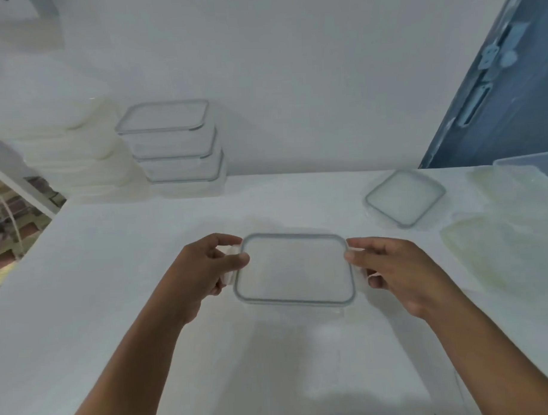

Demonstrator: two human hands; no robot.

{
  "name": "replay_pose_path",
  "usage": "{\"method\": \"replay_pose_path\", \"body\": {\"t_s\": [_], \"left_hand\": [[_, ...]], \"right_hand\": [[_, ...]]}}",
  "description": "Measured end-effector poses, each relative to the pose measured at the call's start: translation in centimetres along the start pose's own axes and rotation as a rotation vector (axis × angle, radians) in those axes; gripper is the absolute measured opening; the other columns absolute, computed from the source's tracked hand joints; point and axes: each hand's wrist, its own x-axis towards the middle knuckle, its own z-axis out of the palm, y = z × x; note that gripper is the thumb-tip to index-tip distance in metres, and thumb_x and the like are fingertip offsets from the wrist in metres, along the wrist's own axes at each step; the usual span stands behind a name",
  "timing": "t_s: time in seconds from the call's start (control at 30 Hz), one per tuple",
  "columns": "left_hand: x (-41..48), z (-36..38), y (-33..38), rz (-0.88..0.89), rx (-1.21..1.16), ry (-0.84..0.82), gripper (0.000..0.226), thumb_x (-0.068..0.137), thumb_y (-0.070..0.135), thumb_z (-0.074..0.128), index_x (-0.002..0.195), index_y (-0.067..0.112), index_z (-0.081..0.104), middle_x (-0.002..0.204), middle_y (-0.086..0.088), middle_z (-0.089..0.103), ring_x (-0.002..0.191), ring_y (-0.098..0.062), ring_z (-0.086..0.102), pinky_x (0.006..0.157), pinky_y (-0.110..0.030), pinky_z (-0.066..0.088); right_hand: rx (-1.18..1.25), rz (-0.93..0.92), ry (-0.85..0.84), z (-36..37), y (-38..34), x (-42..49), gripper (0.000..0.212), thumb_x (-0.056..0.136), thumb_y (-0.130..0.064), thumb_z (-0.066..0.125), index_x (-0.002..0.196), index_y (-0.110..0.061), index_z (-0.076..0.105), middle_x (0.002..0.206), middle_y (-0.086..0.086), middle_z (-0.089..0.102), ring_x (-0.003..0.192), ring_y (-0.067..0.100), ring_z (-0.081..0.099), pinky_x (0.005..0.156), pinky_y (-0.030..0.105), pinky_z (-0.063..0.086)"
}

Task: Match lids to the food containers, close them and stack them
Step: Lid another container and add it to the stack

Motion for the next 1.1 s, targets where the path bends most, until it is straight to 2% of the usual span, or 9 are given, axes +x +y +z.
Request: {"method": "replay_pose_path", "body": {"t_s": [0.13,0.3,0.43,0.5,0.6,0.67,0.77,0.97,1.1], "left_hand": [[0.7,0.5,-1.8,0.024,0.067,-0.045,0.023,0.085,0.017,0.082,0.105,0.025,0.076,0.067,-0.001,0.054,0.055,-0.015,0.051,0.053,-0.029,0.041],[1.2,1.3,-2.2,0.068,0.091,-0.084,0.023,0.09,0.018,0.076,0.111,0.028,0.073,0.101,-0.006,0.066,0.079,-0.015,0.067,0.061,-0.024,0.054],[1.7,1.0,-2.2,0.042,0.109,-0.149,0.026,0.089,0.018,0.077,0.11,0.032,0.075,0.113,-0.007,0.067,0.099,-0.029,0.07,0.077,-0.041,0.063],[1.7,1.0,-2.1,0.04,0.122,-0.149,0.026,0.086,0.025,0.078,0.111,0.034,0.075,0.114,-0.006,0.067,0.102,-0.031,0.07,0.084,-0.047,0.061],[1.7,1.3,-1.9,0.021,0.118,-0.163,0.027,0.092,0.023,0.073,0.116,0.035,0.075,0.117,-0.008,0.067,0.098,-0.03,0.071,0.074,-0.039,0.061],[1.6,1.4,-1.5,-0.019,0.104,-0.196,0.027,0.094,0.02,0.07,0.117,0.034,0.075,0.116,-0.008,0.068,0.093,-0.025,0.071,0.068,-0.034,0.059],[1.5,1.4,-1.3,-0.046,0.108,-0.204,0.024,0.093,0.02,0.07,0.113,0.033,0.075,0.113,-0.008,0.071,0.103,-0.032,0.07,0.076,-0.044,0.061],[0.4,1.6,-1.6,-0.038,0.059,-0.149,0.018,0.093,0.018,0.071,0.106,0.027,0.078,0.095,-0.002,0.071,0.082,-0.019,0.065,0.065,-0.035,0.055],[-1.1,2.4,-2.6,-0.079,-0.111,-0.081,0.02,0.095,0.021,0.07,0.111,0.03,0.078,0.103,-0.002,0.077,0.093,-0.022,0.072,0.069,-0.035,0.057]], "right_hand": [[-0.033,0.022,0.064,0.8,1.5,-0.4,0.026,0.085,-0.017,0.079,0.11,-0.021,0.075,0.076,-0.001,0.066,0.065,0.011,0.056,0.062,0.028,0.044],[-0.102,-0.031,0.07,1.6,1.7,-0.7,0.019,0.092,-0.013,0.068,0.095,-0.028,0.08,0.086,0.002,0.073,0.072,0.011,0.057,0.066,0.031,0.049],[-0.154,-0.034,0.018,1.3,1.7,-0.7,0.025,0.094,-0.009,0.064,0.096,-0.028,0.08,0.092,0.0,0.078,0.074,0.011,0.061,0.07,0.032,0.05],[-0.156,-0.029,-0.008,1.1,2.0,-0.5,0.027,0.095,-0.01,0.063,0.105,-0.03,0.079,0.101,0.003,0.078,0.081,0.014,0.062,0.075,0.033,0.05],[-0.171,-0.007,-0.018,1.2,2.4,0.0,0.039,0.095,-0.014,0.062,0.129,-0.031,0.068,0.114,0.004,0.074,0.086,0.012,0.058,0.08,0.03,0.047],[-0.181,-0.004,-0.039,1.4,2.1,0.0,0.038,0.096,-0.009,0.058,0.116,-0.037,0.073,0.104,-0.005,0.076,0.081,0.009,0.056,0.078,0.027,0.044],[-0.153,0.005,-0.103,1.3,1.8,0.1,0.045,0.096,-0.003,0.054,0.09,-0.04,0.078,0.096,-0.005,0.072,0.082,0.012,0.054,0.079,0.029,0.04],[-0.111,0.014,-0.112,1.4,1.5,0.0,0.04,0.097,0.001,0.051,0.11,-0.031,0.073,0.105,-0.015,0.075,0.094,0.006,0.064,0.081,0.018,0.045],[-0.115,0.02,-0.135,1.3,1.9,-0.1,0.04,0.101,-0.007,0.052,0.136,-0.023,0.062,0.126,-0.016,0.066,0.108,-0.002,0.061,0.093,0.016,0.043]]}}
